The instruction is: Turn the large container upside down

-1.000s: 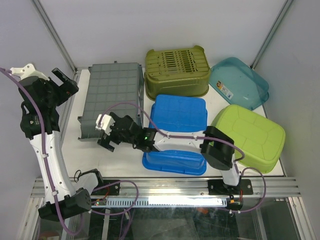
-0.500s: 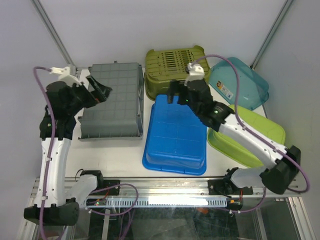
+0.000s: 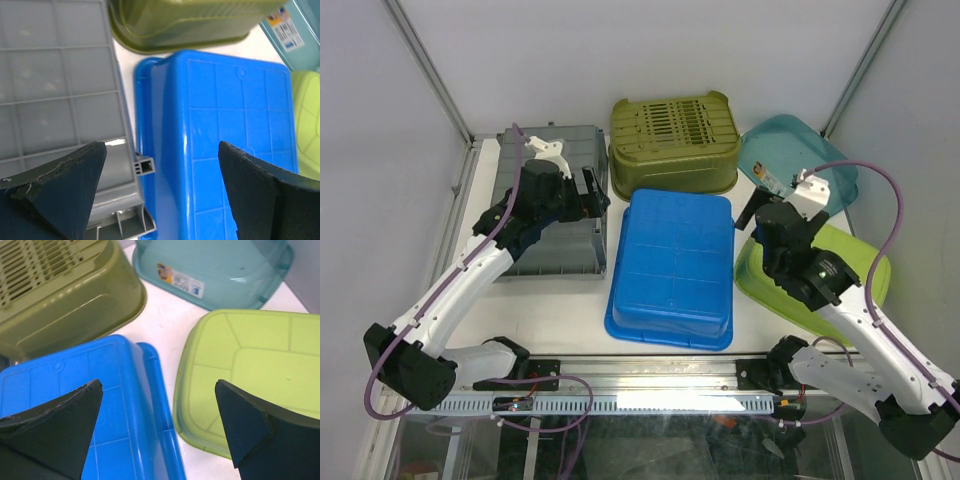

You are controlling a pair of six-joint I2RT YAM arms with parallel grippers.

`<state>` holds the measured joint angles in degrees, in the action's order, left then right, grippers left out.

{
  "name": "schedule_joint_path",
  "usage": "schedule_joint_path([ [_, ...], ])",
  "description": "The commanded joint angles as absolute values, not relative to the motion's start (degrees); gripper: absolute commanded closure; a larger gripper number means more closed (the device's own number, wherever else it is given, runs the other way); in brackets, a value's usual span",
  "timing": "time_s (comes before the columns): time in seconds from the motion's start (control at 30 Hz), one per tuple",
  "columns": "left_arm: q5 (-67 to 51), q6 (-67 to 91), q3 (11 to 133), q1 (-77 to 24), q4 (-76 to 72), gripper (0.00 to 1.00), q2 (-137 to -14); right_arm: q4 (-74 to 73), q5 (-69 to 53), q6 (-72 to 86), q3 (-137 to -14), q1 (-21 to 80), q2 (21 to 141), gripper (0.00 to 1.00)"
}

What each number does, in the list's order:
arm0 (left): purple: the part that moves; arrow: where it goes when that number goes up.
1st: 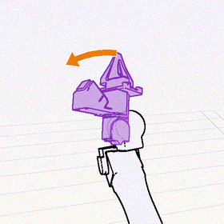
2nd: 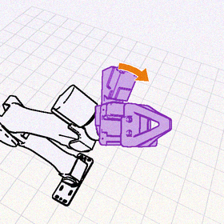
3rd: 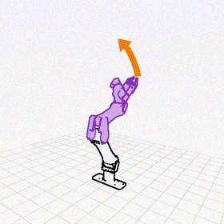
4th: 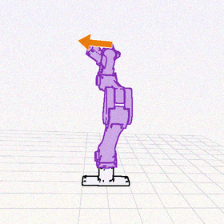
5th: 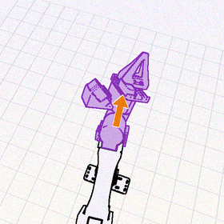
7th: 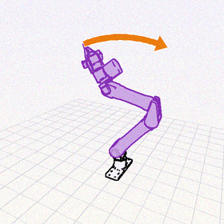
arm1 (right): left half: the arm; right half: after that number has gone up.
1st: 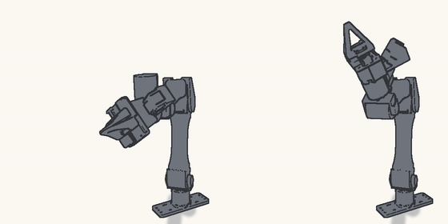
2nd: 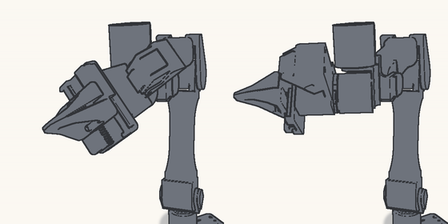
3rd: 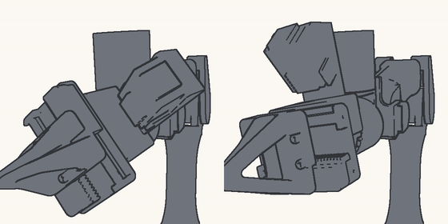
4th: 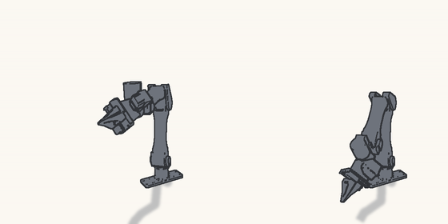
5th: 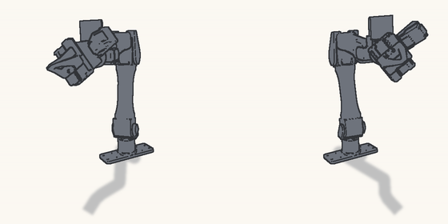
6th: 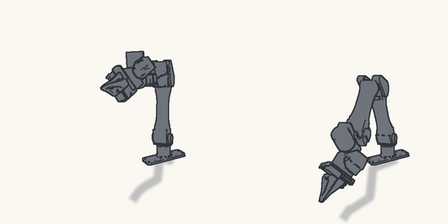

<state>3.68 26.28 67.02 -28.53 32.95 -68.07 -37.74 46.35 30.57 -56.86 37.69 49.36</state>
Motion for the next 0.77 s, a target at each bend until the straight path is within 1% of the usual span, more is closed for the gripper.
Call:
schedule_joint_path([
  [0.0,12.36,25.42,70.04,-28.56,27.94,0.01,-64.91,-39.77,57.34,37.13,-56.53,37.67,46.72,0.01],
  [0.1,12.86,24.95,67.86,-28.55,25.07,0.01,-61.93,-35.54,57.0,35.36,-54.61,37.62,44.62,0.01],
  [0.27,10.3,24.55,62.97,-28.53,19.92,0.01,-56.88,-30.22,55.9,35.2,-51.77,37.62,41.75,0.01],
  [0.73,11.22,24.39,62.24,-28.56,18.63,0.01,-56.48,-30.4,54.89,35.38,-51.39,37.7,41.93,0.01],
])
